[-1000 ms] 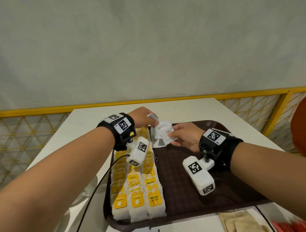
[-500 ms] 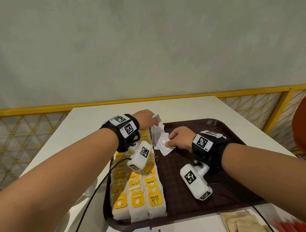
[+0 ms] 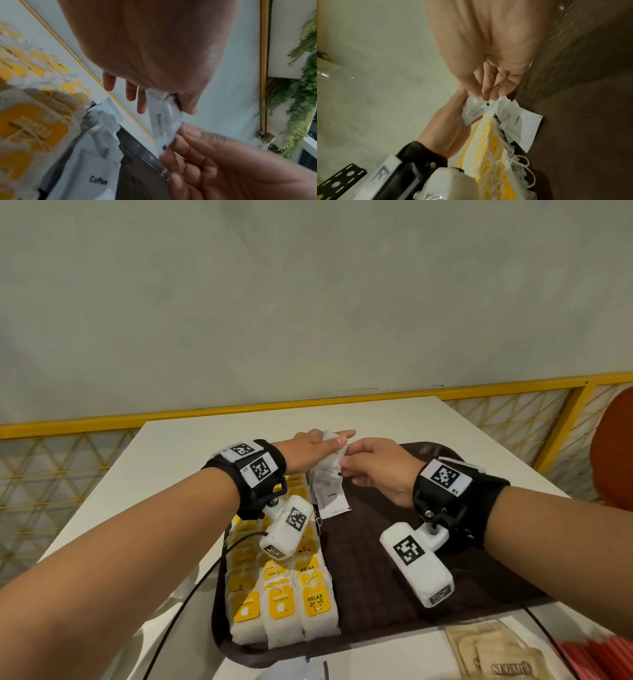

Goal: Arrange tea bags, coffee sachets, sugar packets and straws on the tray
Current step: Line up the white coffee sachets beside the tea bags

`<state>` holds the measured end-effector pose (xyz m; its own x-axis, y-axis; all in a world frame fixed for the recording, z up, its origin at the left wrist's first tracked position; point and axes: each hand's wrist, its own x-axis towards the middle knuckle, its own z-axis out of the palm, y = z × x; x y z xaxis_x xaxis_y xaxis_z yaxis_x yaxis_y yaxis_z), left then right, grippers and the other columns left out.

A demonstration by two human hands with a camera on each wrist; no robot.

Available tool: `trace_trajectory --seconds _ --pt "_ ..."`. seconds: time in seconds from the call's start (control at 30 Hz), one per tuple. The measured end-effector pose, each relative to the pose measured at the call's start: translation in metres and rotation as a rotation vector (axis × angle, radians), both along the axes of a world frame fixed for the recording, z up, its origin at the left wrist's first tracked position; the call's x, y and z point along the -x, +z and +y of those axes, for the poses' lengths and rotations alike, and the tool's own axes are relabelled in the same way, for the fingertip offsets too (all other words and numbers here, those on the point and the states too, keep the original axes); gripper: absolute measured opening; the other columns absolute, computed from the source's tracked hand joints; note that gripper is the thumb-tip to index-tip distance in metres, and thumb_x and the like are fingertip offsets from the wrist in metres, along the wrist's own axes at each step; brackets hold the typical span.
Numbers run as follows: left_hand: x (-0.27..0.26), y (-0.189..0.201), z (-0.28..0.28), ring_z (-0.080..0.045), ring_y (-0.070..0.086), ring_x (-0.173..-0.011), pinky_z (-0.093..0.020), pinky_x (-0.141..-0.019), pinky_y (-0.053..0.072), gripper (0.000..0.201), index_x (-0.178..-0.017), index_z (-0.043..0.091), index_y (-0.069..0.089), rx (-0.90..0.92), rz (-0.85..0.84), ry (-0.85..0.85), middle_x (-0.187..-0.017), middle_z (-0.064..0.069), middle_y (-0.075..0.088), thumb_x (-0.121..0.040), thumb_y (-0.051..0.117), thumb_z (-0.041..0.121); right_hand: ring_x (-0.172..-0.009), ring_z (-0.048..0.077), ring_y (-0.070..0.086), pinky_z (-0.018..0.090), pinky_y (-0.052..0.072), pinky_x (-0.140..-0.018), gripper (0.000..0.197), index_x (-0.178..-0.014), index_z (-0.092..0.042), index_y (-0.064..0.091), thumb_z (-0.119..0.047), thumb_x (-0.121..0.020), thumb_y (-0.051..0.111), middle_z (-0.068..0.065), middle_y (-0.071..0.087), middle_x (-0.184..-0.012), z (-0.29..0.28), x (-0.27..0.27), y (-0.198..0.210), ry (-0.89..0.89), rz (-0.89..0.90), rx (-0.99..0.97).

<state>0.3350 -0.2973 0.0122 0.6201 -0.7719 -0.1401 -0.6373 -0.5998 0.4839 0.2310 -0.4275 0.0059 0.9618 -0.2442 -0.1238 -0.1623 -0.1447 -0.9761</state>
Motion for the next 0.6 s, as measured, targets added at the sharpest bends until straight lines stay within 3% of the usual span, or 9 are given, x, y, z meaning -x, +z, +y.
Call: trace_trajectory --seconds 0.13,0.2,0.3,0.4,0.53,0.6 --pt "0.000 -0.003 -0.001 -0.030 0.022 -0.142 -0.048 -0.117 0.015 0.069 -0.143 0.052 0.023 -0.076 -0.023 -0.030 -0.153 -0.009 0.030 -0.080 0.014 0.078 -0.069 0.013 0.062 0.022 0.052 -0.064 0.009 -0.085 -0.011 0.059 -0.005 -0.090 0.063 0.005 0.062 -0.077 -0.005 0.006 -0.005 0.001 0.053 -0.041" --pt "0.003 0.001 0.000 -0.027 0.027 -0.140 -0.041 -0.116 0.017 0.058 -0.146 0.037 0.032 -0.083 -0.065 -0.013 -0.151 -0.006 0.036 -0.095 0.023 0.063 -0.066 0.014 0.061 0.024 0.054 -0.065 0.011 -0.082 -0.010 0.058 -0.002 -0.089 0.063 0.007 0.061 -0.074 -0.008 0.009 -0.006 0.041 0.131 0.054" --pt "-0.001 0.007 0.004 -0.019 0.051 -0.118 -0.033 -0.101 0.038 0.035 -0.126 0.020 0.060 -0.031 -0.157 0.097 -0.130 -0.002 0.059 -0.099 0.044 0.035 -0.061 0.015 0.059 0.029 0.055 -0.067 0.013 -0.083 -0.008 0.057 0.001 -0.087 0.064 0.008 0.060 -0.069 -0.008 0.010 -0.011 0.092 0.256 0.213" --pt "-0.010 0.006 0.003 -0.014 0.058 -0.102 -0.030 -0.088 0.047 0.021 -0.107 0.021 0.070 -0.131 -0.242 0.141 -0.111 0.003 0.067 -0.094 0.056 0.030 -0.056 0.016 0.056 0.027 0.054 -0.059 0.020 -0.079 -0.009 0.054 0.006 -0.084 0.065 0.010 0.058 -0.066 -0.003 0.006 -0.013 0.118 0.320 0.261" --pt "-0.013 0.004 -0.006 -0.014 0.059 -0.100 -0.030 -0.082 0.045 0.018 -0.103 0.027 0.070 -0.247 -0.310 0.120 -0.105 0.009 0.068 -0.091 0.060 0.035 -0.051 0.016 0.054 0.023 0.051 -0.048 0.026 -0.072 -0.009 0.050 0.011 -0.083 0.063 0.012 0.054 -0.063 0.002 0.001 -0.013 0.138 0.342 0.272" --pt "-0.014 0.002 -0.011 -0.013 0.060 -0.098 -0.029 -0.078 0.041 0.017 -0.100 0.028 0.071 -0.281 -0.330 0.115 -0.103 0.010 0.068 -0.090 0.061 0.036 -0.051 0.017 0.054 0.023 0.051 -0.049 0.026 -0.070 -0.007 0.049 0.011 -0.083 0.062 0.013 0.054 -0.063 0.004 -0.002 -0.014 0.141 0.354 0.294"
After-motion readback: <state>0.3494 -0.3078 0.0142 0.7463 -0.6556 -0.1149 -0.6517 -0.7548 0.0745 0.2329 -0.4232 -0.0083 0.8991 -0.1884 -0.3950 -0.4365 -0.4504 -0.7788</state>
